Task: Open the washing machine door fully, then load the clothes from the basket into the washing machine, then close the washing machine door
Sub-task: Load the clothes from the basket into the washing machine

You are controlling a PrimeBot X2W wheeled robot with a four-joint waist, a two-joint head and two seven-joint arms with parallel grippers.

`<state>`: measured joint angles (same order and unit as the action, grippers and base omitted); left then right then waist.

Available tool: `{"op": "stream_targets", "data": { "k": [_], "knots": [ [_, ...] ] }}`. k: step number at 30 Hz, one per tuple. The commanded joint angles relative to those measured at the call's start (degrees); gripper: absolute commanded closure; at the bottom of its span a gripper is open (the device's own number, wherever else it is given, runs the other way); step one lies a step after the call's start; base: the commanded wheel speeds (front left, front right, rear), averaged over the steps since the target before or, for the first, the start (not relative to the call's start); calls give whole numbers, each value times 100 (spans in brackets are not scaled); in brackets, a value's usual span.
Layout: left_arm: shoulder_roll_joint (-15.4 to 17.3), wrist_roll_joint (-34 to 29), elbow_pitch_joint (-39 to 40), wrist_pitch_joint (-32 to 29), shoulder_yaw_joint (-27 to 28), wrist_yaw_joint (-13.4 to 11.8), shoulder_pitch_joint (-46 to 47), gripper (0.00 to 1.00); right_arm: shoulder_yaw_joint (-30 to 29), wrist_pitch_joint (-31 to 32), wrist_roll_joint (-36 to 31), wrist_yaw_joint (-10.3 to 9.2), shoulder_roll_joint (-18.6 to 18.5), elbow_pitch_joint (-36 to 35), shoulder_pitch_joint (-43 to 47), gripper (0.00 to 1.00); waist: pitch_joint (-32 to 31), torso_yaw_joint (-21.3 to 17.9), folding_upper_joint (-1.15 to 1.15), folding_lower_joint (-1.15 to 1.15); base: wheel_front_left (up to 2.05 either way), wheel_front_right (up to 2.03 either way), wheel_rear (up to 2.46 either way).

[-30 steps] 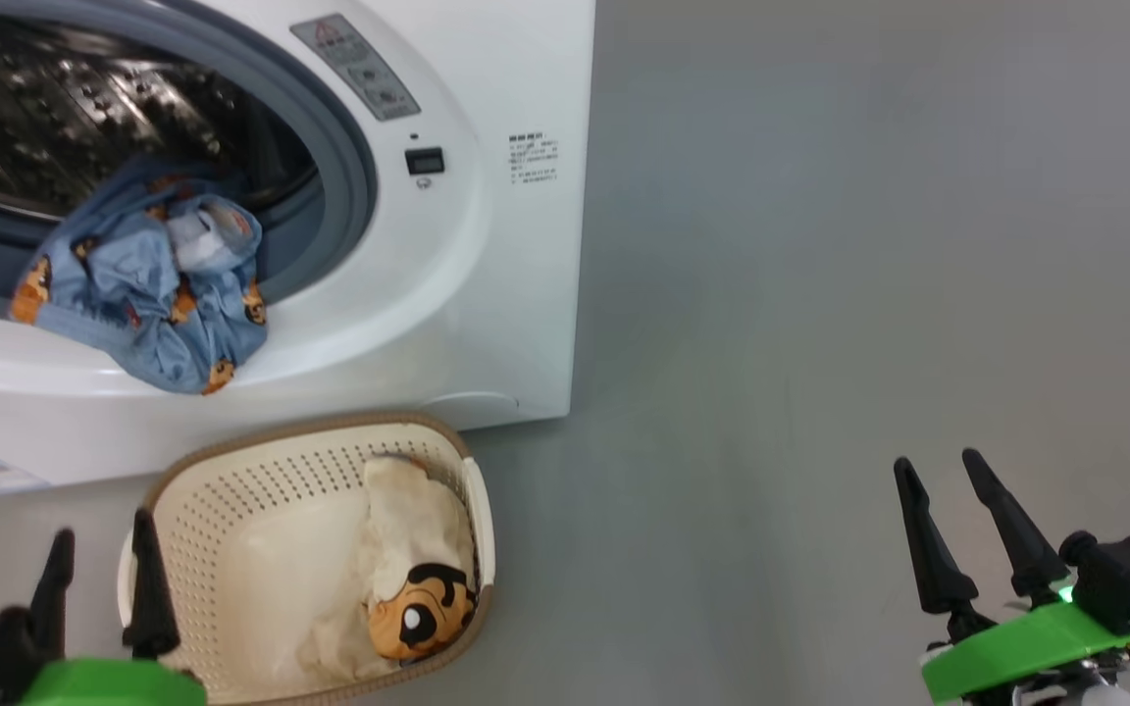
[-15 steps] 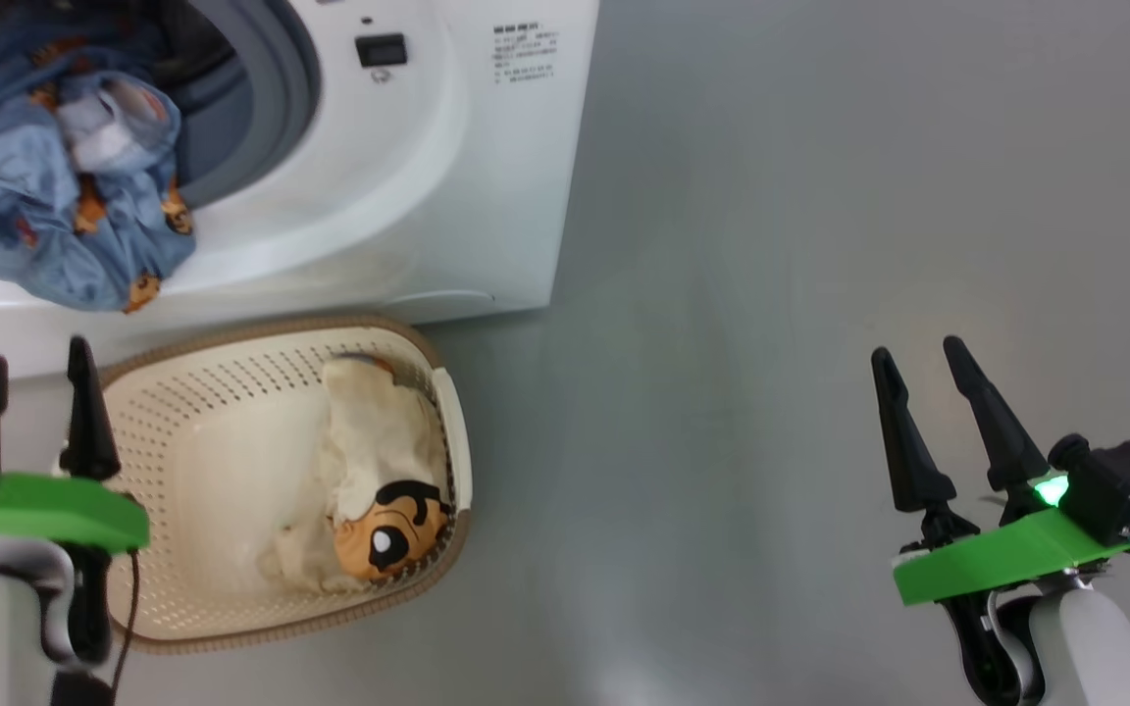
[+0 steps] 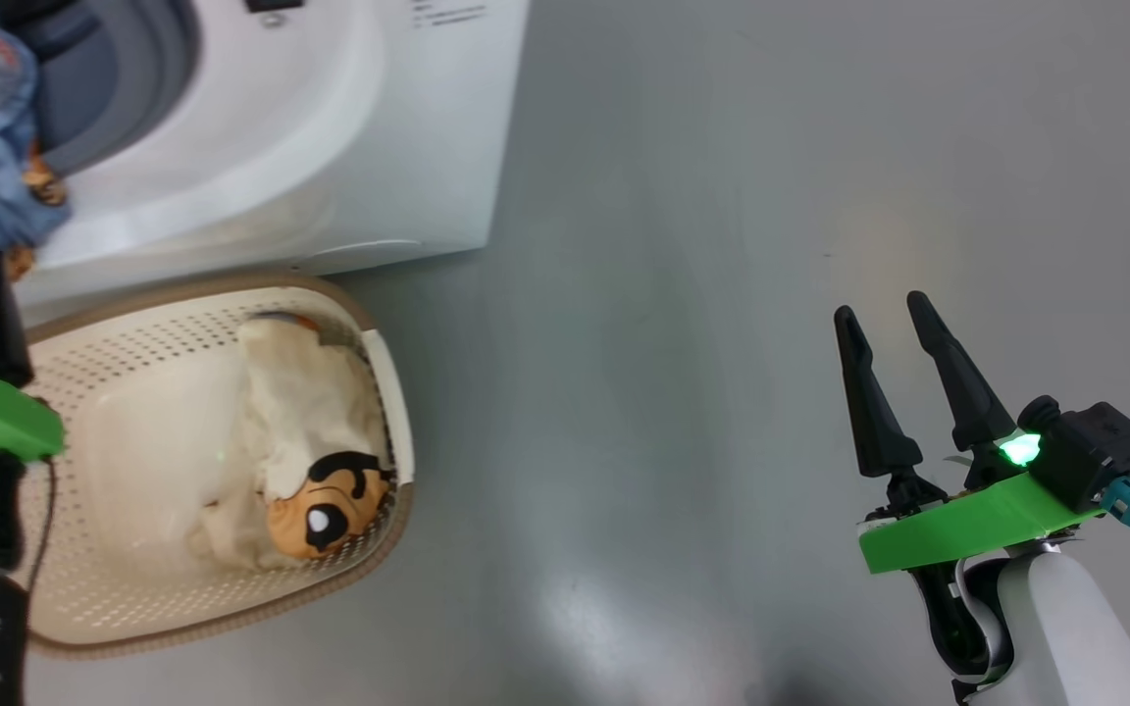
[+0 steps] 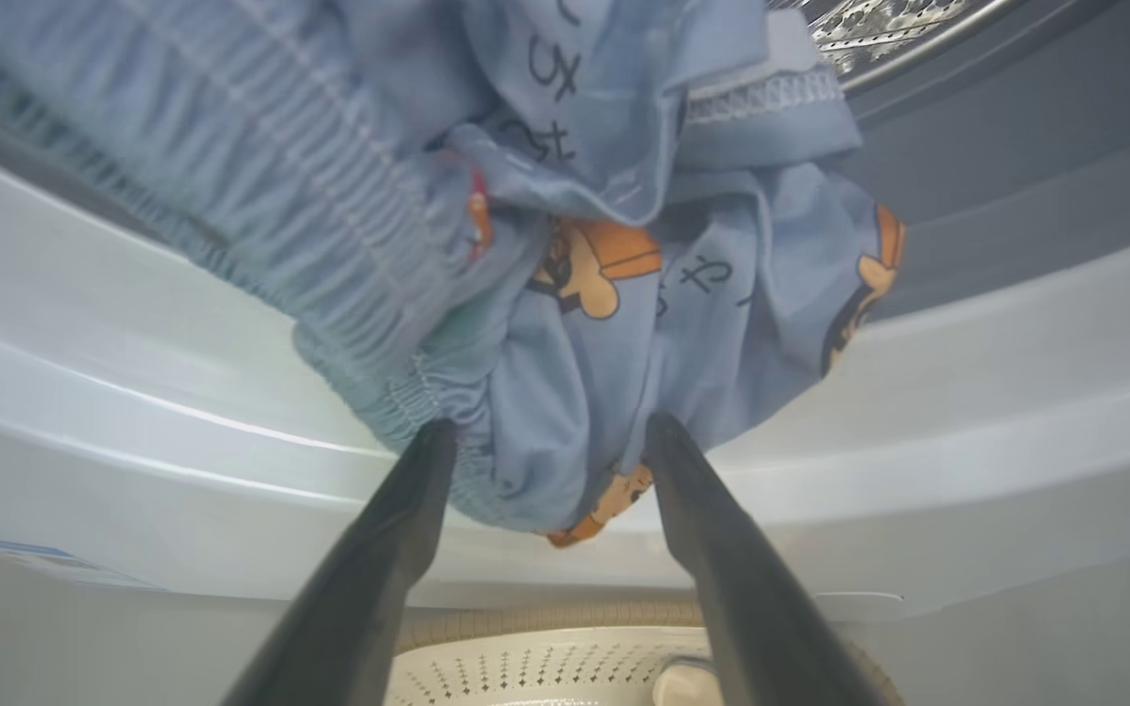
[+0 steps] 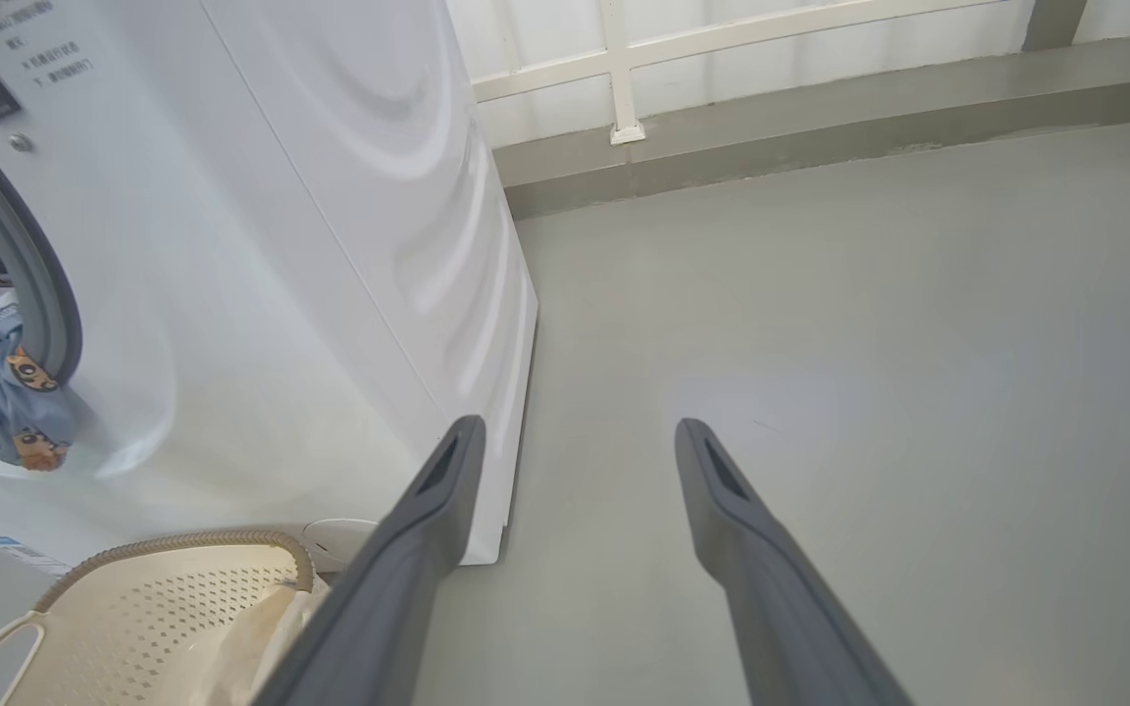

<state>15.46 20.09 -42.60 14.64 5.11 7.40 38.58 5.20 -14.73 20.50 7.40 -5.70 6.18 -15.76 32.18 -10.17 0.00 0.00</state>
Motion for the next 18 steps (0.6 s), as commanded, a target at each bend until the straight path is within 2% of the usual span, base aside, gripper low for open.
{"op": "stream_targets", "data": {
  "k": [1, 10, 11, 13, 18],
  "knots": [
    [381, 75, -56, 36, 113, 9, 146, 0, 160, -27, -47, 9, 12, -139, -21, 0, 105, -168, 0, 0, 0, 0, 0],
    [634, 160, -553, 36, 272, 9, 573, 0, 160, -27, -56, 9, 71, -151, -35, 0, 163, -312, 0, 0, 0, 0, 0],
    [647, 140, -569, 36, 293, 9, 589, 53, 159, -27, -56, 9, 79, -145, -34, 0, 153, -322, 0, 0, 0, 0, 0],
    [646, 107, -587, 36, 336, 9, 603, 100, 152, -27, -56, 9, 95, -138, -27, 0, 132, -330, 0, 0, 0, 0, 0],
    [569, 72, -526, 36, 446, 9, 556, 100, 122, -27, -51, 9, 132, -138, -26, 0, 95, -283, 0, 0, 0, 0, 0]
  ]
}}
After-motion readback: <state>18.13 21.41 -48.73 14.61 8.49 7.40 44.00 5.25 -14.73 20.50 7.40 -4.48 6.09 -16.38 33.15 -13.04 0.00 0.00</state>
